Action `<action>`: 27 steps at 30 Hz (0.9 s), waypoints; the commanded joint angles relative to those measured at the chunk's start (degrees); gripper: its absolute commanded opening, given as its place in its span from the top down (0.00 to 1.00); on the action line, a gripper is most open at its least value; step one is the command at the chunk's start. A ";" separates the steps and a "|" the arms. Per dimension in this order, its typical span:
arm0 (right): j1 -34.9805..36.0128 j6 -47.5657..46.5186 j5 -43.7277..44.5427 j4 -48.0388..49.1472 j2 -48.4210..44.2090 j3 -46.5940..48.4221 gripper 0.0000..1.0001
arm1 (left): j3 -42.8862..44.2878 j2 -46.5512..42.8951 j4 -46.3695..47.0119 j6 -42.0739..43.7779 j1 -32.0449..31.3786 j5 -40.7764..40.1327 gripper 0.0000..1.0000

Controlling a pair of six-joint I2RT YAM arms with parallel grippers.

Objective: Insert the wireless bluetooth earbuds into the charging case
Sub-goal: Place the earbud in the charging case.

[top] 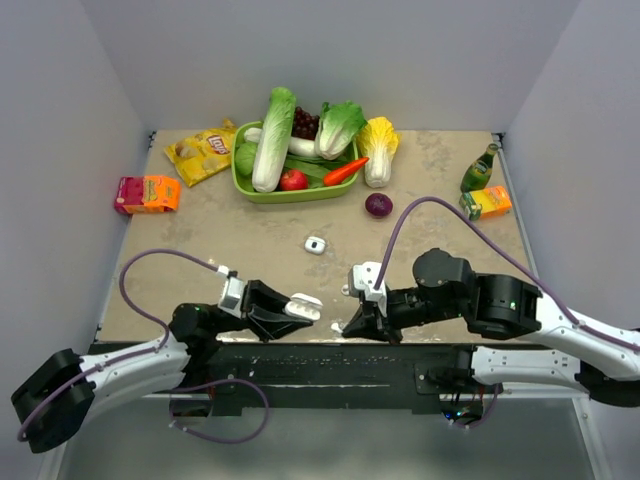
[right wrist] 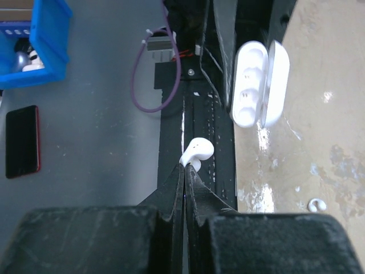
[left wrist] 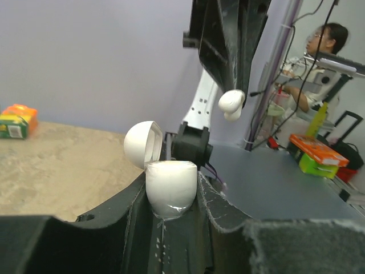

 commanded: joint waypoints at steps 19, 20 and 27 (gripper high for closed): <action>0.44 -3.16 -8.19 4.33 5.50 -1.18 1.00 | 1.78 10.06 16.91 -7.43 0.07 13.06 1.00; 0.44 -2.98 -8.19 4.68 5.41 -1.36 1.00 | 1.96 9.98 17.08 -7.51 0.07 13.15 1.00; 0.44 -2.45 -7.67 5.64 5.85 -2.59 1.00 | 2.49 10.33 19.02 -7.87 -0.45 13.67 1.00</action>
